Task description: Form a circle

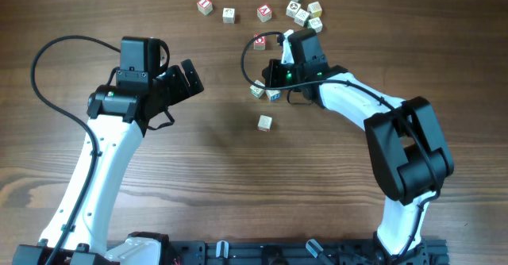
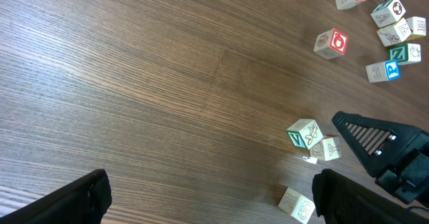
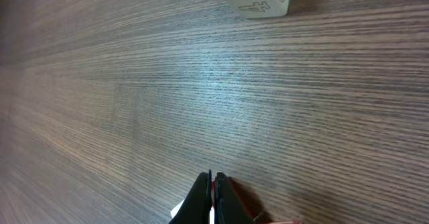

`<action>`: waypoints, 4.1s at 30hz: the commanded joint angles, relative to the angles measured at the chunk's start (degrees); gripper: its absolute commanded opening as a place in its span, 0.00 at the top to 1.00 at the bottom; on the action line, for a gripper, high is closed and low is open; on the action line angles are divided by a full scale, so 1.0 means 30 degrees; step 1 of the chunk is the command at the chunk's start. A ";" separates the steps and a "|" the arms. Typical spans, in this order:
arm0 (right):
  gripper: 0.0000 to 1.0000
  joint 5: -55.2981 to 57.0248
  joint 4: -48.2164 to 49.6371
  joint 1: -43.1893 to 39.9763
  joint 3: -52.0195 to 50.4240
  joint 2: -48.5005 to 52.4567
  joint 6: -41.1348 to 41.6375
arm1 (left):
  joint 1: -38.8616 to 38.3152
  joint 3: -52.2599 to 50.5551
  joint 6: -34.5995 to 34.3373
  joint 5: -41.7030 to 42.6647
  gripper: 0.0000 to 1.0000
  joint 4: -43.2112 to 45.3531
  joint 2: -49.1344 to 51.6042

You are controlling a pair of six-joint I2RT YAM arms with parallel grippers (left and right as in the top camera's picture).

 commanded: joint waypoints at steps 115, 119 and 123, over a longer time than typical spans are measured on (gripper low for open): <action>0.95 0.3993 -0.9362 -0.1443 0.0423 -0.3242 0.4044 | 0.0102 0.0131 -0.0160 0.0153 0.00 0.0044 0.0109; 0.95 0.5442 -0.8087 -0.0313 -0.0335 -0.3191 0.5996 | 0.0102 0.0131 -0.0160 0.0153 0.00 0.0044 0.0109; 0.95 0.6506 -0.6178 0.0801 -0.1239 -0.2164 0.7555 | 0.0102 0.0131 -0.0160 0.0153 0.00 0.0044 0.0109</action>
